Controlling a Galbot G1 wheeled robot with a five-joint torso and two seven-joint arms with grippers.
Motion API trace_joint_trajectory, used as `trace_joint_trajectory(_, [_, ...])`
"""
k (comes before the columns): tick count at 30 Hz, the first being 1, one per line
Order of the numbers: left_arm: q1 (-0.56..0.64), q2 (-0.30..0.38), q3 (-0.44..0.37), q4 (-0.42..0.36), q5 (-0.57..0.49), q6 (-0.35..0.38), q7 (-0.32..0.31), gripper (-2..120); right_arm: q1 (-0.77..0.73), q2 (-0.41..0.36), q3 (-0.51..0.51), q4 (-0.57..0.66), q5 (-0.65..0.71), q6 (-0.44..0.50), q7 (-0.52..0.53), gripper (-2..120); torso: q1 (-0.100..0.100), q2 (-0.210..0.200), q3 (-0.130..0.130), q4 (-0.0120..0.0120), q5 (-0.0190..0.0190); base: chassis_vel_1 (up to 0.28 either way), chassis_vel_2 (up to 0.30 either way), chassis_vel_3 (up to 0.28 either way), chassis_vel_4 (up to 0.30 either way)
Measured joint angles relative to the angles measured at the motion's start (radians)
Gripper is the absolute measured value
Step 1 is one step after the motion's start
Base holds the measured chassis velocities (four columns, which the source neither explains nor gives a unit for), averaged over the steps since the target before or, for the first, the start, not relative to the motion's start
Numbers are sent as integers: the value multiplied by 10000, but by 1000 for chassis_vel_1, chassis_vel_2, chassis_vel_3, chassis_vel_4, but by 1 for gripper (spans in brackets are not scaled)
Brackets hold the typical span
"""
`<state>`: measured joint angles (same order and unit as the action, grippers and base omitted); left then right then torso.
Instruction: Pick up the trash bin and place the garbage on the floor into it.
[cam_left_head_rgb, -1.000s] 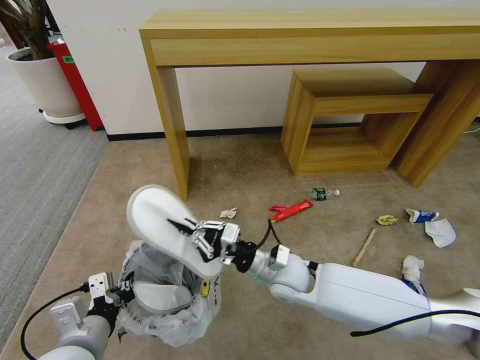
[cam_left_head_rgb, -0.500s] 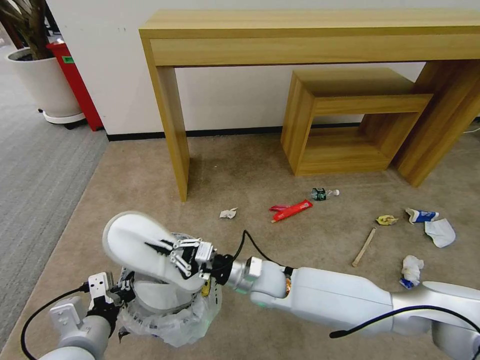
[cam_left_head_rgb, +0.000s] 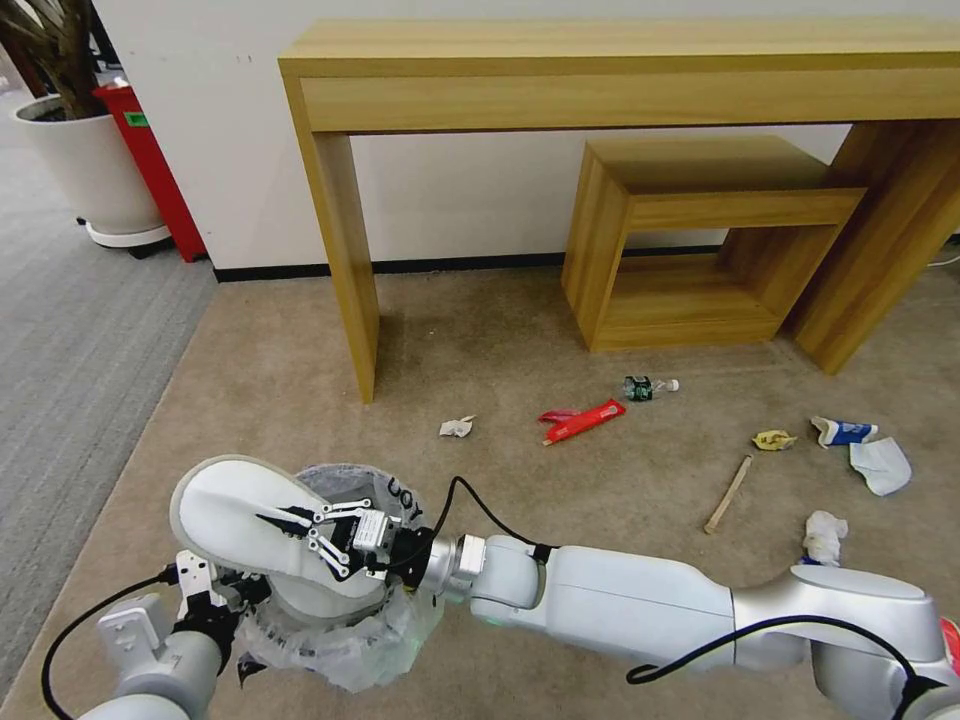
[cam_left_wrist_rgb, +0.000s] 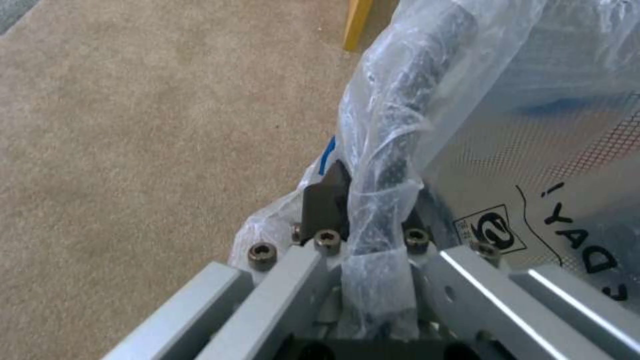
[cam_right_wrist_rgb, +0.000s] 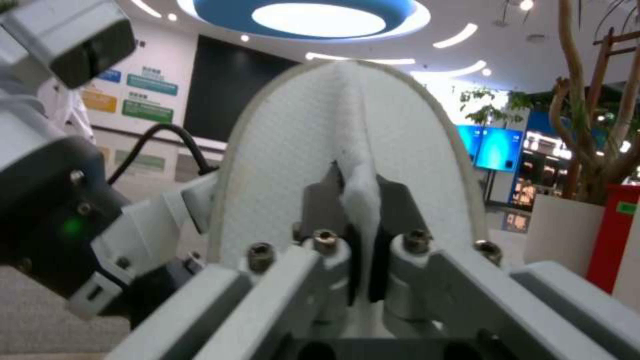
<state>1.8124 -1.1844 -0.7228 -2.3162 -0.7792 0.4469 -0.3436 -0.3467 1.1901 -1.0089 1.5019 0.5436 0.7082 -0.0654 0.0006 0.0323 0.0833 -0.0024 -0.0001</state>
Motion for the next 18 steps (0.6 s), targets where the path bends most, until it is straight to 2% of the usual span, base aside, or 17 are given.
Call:
trace_joint_trajectory(2, [-26, 12, 0, 10, -6, -19, 10, 0, -18, 8, 51, -85, -77, 3, -14, 17, -1, 0, 0, 1, 0, 0, 0, 0, 0])
trace_joint_trajectory(3, [-26, 12, 0, 10, -6, -19, 10, 0, -18, 8, 51, -85, -77, 3, -14, 17, -1, 0, 0, 1, 0, 0, 0, 0, 0])
trace_joint_trajectory(5, [-56, 13, 15, 34, -13, -41, 14, 0, -58, 13, 82, -140, -125, 5, -19, 25, -1, 1, 0, 1, 0, 0, 0, 0, 0])
trace_joint_trajectory(6, [-71, 17, 23, 54, -21, -43, 18, 0, -82, 13, 98, -166, -153, 10, -19, 32, -1, 0, 0, 1, 0, 0, 0, 0, 0])
trace_joint_trajectory(10, [-103, 37, 25, 103, -24, -69, 22, 0, -134, 1, 134, -202, -194, 21, -19, 40, -1, 0, 0, 1, 0, 0, 0, 0, 0])
trace_joint_trajectory(13, [-160, 74, 27, 185, -36, -94, 29, 0, -196, -89, 221, -225, -260, 44, -21, 57, -1, 0, 0, 1, 0, 0, 0, 0, 0])
trace_joint_trajectory(18, [-231, 82, 47, 233, -57, -110, 35, 0, -217, -172, 258, -232, -285, 92, -31, 68, -1, 0, 0, 1, 1, 0, 0, 0, 0])
